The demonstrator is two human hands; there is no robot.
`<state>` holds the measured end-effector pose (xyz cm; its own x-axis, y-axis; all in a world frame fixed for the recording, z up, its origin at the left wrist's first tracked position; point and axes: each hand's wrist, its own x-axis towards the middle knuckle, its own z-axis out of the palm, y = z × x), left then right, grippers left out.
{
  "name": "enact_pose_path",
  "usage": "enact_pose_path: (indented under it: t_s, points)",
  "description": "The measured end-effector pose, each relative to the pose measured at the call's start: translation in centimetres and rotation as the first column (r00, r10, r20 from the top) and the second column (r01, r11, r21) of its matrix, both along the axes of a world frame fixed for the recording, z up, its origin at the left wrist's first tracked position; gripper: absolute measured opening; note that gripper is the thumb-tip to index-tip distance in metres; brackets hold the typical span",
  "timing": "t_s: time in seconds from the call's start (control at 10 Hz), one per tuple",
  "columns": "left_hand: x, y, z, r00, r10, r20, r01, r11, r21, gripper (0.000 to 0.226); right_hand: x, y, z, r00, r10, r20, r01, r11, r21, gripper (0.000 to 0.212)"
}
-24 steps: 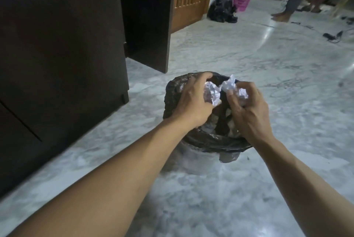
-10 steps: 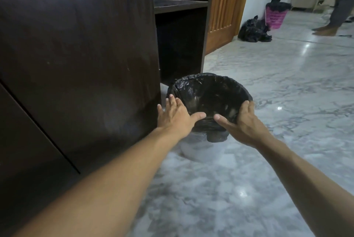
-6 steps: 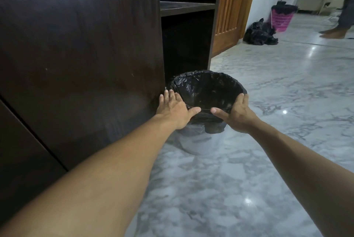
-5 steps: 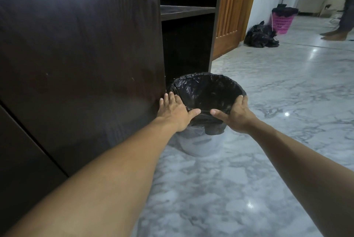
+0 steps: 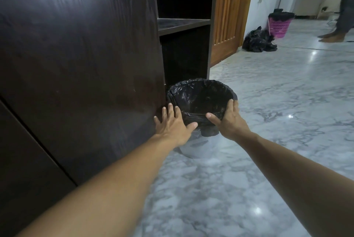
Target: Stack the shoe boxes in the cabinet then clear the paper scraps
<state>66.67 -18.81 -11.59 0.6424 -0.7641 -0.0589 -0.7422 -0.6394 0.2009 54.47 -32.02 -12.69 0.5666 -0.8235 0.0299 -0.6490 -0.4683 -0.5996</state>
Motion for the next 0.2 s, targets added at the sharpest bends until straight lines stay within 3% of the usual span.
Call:
enact_pose_path:
  t_s: [0.2]
  points:
    - [-2.0, 5.2, 1.0, 0.997, -0.02, -0.08, 0.017, 0.999, -0.03, 0.086, -3.6, 3.3, 0.4, 0.997, 0.057, 0.045, -0.057, 0.998, -0.005, 0.097]
